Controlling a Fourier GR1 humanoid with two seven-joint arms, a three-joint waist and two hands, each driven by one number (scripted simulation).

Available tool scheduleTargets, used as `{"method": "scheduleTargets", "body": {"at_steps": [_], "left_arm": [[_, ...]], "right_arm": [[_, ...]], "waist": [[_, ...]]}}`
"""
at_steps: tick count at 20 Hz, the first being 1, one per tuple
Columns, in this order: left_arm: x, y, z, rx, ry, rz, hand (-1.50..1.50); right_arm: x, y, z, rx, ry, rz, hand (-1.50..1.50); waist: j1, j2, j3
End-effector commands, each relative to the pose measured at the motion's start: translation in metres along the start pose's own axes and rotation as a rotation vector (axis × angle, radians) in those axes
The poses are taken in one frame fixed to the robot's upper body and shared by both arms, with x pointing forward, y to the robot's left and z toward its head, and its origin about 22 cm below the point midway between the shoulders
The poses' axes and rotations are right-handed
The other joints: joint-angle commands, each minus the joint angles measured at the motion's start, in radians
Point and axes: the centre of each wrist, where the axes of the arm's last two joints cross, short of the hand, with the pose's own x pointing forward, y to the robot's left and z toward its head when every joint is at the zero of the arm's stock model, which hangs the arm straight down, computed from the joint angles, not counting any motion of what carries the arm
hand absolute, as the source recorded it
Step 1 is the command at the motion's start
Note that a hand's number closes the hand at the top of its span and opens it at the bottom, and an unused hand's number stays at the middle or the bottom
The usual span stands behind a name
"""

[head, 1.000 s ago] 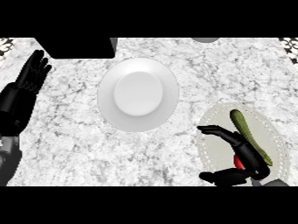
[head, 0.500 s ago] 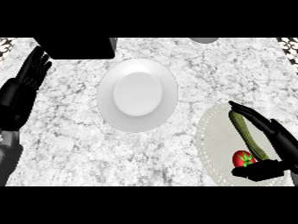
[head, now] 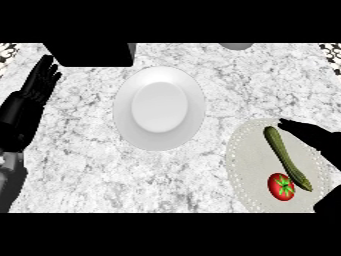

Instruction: Pick the squash from the placemat and place it in the plate

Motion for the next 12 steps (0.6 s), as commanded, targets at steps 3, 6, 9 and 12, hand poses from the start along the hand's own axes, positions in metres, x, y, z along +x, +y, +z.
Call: {"method": "scheduleTargets", "body": {"at_steps": [3,6,9,12], "left_arm": [[-0.001,-0.013,0.000,0.004,-0.009,-0.007,0.00],[-0.004,-0.004,-0.009,-0.008,-0.007,-0.001,0.00],[-0.010,0.010,0.009,-0.001,-0.006,-0.013,0.00],[0.000,0.015,0.001,-0.006,-0.007,0.010,0.00]], "right_arm": [[0.025,0.001,-0.006,0.162,0.135,0.107,-1.50],[0.011,0.017,-0.036,0.184,0.171,0.127,-1.50],[0.013,0.019,-0.030,0.149,0.209,0.153,-1.50],[0.008,0.007,-0.043,0.135,0.255,0.180,-1.50]], "waist": [[0.003,0.002,0.003],[0.009,0.006,0.004],[0.006,0.003,0.004],[0.008,0.003,0.004]]}}
